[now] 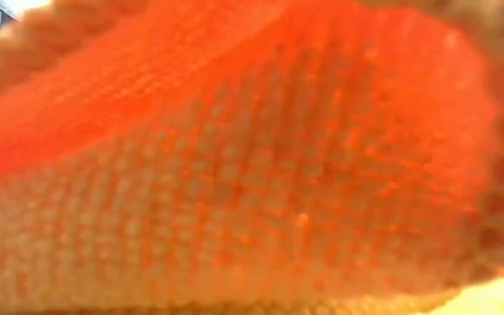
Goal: Sort microfiber towel by color & place in baskets
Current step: Put the orange microfiber towel into the right transparent bin
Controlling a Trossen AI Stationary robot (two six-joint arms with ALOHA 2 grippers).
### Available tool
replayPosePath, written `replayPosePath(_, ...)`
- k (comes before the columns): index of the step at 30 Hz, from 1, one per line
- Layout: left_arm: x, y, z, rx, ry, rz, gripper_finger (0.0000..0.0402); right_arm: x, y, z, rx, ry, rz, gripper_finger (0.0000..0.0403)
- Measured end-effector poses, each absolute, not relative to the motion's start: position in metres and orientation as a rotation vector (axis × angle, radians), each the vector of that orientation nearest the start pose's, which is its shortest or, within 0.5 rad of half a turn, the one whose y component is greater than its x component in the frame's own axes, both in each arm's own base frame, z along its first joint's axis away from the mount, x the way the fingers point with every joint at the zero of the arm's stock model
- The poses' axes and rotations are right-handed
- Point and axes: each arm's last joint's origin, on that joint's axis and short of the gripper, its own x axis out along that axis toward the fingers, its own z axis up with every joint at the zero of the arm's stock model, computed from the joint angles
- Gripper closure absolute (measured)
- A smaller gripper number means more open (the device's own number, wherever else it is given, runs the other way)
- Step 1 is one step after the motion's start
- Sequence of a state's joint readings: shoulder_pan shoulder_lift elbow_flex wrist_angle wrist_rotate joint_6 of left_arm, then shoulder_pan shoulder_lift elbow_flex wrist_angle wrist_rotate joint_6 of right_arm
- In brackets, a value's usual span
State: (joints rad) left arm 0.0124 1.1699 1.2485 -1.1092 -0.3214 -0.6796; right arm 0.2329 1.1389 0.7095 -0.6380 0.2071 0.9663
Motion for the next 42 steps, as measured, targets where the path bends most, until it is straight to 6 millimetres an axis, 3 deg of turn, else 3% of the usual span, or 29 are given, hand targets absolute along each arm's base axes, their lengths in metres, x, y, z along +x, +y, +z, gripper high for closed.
replayPosePath(6,0.206,0.004,0.332,-0.542,1.046,0.784,0.0221,0.196,0.041,0.193,0.653,0.948,-0.405,0.0254)
replayPosePath(14,0.201,0.001,0.309,-0.566,1.363,0.925,0.0221,0.195,0.042,0.19,0.624,0.976,-0.332,0.0254)
replayPosePath(19,0.203,-0.001,0.273,-0.573,1.457,0.838,0.0221,0.196,0.043,0.19,0.609,0.983,-0.304,0.0254)
replayPosePath(28,0.188,-0.001,0.201,-0.619,1.529,0.869,0.0221,0.195,0.044,0.19,0.579,1.009,-0.239,0.0254)
replayPosePath(33,0.179,0.0,0.173,-0.695,1.509,0.936,0.0223,0.195,0.044,0.19,0.556,1.011,-0.225,0.0254)
replayPosePath(37,0.175,0.0,0.168,-0.729,1.499,0.985,0.0265,0.195,0.044,0.19,0.543,1.012,-0.218,0.0254)
replayPosePath(42,0.185,-0.001,0.182,-0.763,1.458,0.968,0.0385,0.195,0.044,0.19,0.543,1.013,-0.216,0.0254)
